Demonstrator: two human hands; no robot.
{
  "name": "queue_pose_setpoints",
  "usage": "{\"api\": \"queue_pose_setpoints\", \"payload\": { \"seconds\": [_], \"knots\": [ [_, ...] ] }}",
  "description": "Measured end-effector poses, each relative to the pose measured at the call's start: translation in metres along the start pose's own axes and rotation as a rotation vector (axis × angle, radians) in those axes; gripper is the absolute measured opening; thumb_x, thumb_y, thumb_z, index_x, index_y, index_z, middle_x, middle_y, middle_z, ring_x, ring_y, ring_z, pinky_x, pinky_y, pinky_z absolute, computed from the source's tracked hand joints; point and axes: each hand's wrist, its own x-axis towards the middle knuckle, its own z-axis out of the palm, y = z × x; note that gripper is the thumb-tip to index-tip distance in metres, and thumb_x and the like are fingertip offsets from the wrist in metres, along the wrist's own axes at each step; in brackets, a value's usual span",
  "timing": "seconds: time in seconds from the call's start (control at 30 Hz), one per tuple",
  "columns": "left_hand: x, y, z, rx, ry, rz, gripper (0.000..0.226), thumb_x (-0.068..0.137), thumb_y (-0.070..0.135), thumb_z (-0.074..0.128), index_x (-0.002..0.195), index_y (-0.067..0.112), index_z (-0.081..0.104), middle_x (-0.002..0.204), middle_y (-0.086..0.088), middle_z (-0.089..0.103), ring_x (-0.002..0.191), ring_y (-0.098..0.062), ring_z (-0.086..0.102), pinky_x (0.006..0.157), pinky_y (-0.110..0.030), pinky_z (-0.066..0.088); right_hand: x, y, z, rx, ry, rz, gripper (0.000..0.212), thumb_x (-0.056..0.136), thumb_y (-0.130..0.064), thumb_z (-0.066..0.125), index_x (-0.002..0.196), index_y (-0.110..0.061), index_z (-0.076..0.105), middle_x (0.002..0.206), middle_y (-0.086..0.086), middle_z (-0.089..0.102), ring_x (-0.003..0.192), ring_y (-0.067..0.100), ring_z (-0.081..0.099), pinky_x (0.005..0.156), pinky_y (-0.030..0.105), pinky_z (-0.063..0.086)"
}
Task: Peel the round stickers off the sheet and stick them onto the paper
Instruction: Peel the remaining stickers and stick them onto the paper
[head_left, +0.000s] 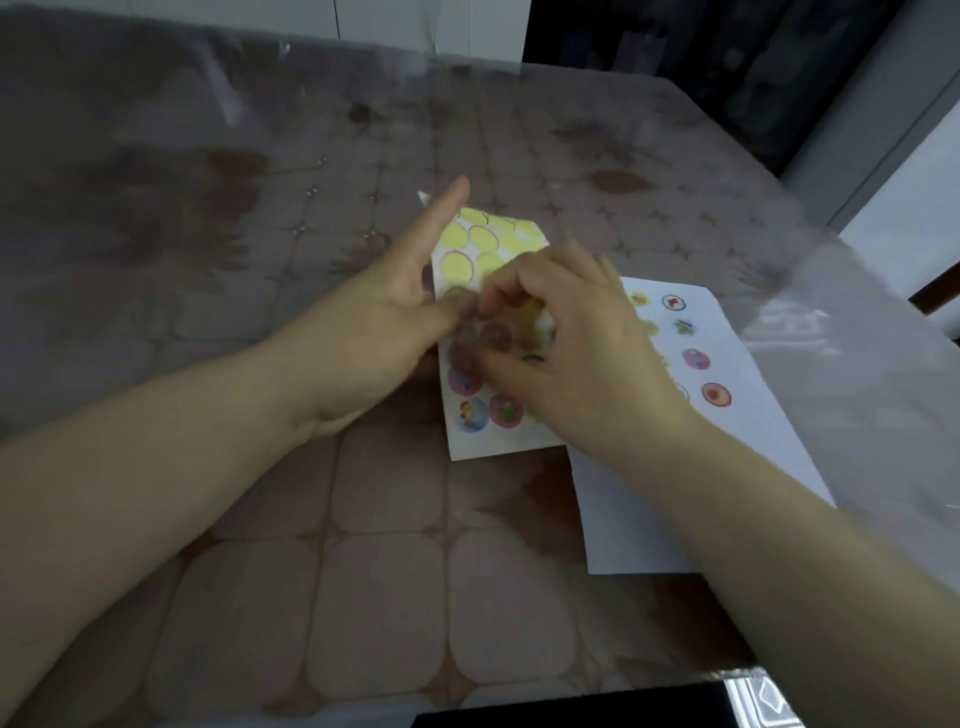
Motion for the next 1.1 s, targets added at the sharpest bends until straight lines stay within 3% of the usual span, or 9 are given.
{"api": "queue_pose_setpoints", "payload": {
  "seconds": [0.1,0.17,0.23,0.33,0.53,0.73,0.83,0.97,1.1],
  "knots": [
    [0.001,0.0,-0.005,0.0,-0.058,-0.03,0.076,0.08,0.016,0.059,0.134,0.058,0.027,0.15,0.006,0.036,0.127,-0.013,0.048,0.107,-0.038,0.038,0.0,0.011,0.002,-0.009,0.046,-0.011,0.024,0.066,-0.027,0.07,0.088,-0.02,0.063,0.088,-0.014,0.045,0.089,0.021,0.046,0.08,0.022,0.034],
    [0.0,0.004,-0.006,0.121,-0.085,-0.012,0.08,0.073,0.017,0.058,0.128,0.066,0.027,0.151,0.008,0.033,0.133,-0.013,0.041,0.111,-0.042,0.031,0.001,0.015,0.0,-0.009,0.064,-0.004,0.022,0.069,-0.028,0.071,0.088,-0.021,0.064,0.091,-0.01,0.048,0.092,0.019,0.044,0.083,0.017,0.031],
    [-0.001,0.007,-0.005,0.235,-0.115,0.002,0.086,0.08,0.006,0.056,0.131,0.065,0.02,0.144,0.01,0.043,0.125,-0.009,0.049,0.106,-0.039,0.039,0.001,0.019,-0.002,0.018,0.064,0.008,0.019,0.071,-0.029,0.071,0.087,-0.023,0.064,0.09,-0.013,0.046,0.094,0.013,0.041,0.086,0.016,0.03],
    [-0.003,0.007,-0.004,0.259,-0.111,0.018,0.079,0.091,-0.011,0.043,0.14,0.047,0.02,0.118,0.006,0.067,0.107,-0.013,0.064,0.097,-0.031,0.048,-0.001,0.021,-0.003,0.019,0.061,-0.006,0.015,0.073,-0.027,0.07,0.088,-0.027,0.066,0.089,-0.023,0.04,0.091,0.006,0.036,0.086,0.014,0.029],
    [-0.002,0.009,0.0,0.191,-0.013,0.02,0.07,0.09,-0.013,0.042,0.14,0.035,0.03,0.097,-0.002,0.074,0.088,-0.014,0.07,0.075,-0.019,0.053,-0.001,0.018,-0.002,0.005,0.094,-0.003,0.023,0.071,-0.037,0.069,0.094,-0.031,0.07,0.088,-0.02,0.039,0.093,0.011,0.039,0.086,0.022,0.034],
    [-0.003,0.01,0.0,0.186,0.081,-0.032,0.064,0.089,-0.01,0.048,0.135,0.034,0.037,0.087,-0.015,0.073,0.081,-0.019,0.071,0.078,-0.027,0.057,0.0,0.017,-0.001,-0.032,0.137,-0.044,0.023,0.07,-0.038,0.07,0.092,-0.031,0.074,0.088,-0.01,0.044,0.089,0.014,0.039,0.081,0.037,0.04],
    [-0.004,0.01,0.0,0.201,0.119,-0.044,0.062,0.089,-0.008,0.05,0.132,0.036,0.04,0.086,-0.017,0.072,0.077,-0.019,0.071,0.074,-0.029,0.057,0.001,0.017,0.001,-0.067,0.165,-0.094,0.023,0.071,-0.042,0.068,0.09,-0.03,0.075,0.088,-0.01,0.047,0.087,0.014,0.04,0.08,0.034,0.037],
    [-0.004,0.01,-0.001,0.199,0.15,-0.057,0.061,0.088,-0.005,0.053,0.13,0.038,0.043,0.086,-0.018,0.072,0.082,-0.02,0.07,0.09,-0.041,0.051,0.001,0.018,0.002,-0.097,0.202,-0.139,0.024,0.073,-0.043,0.062,0.089,-0.03,0.075,0.087,-0.01,0.05,0.085,0.012,0.038,0.08,0.028,0.03],
    [-0.004,0.013,0.001,0.153,0.17,-0.079,0.055,0.088,-0.002,0.054,0.131,0.031,0.046,0.096,-0.01,0.07,0.081,-0.014,0.069,0.091,-0.034,0.051,0.002,0.016,0.004,-0.118,0.237,-0.187,0.018,0.074,-0.037,0.065,0.087,-0.028,0.076,0.084,-0.011,0.049,0.084,0.013,0.038,0.082,0.031,0.029]
  ]
}}
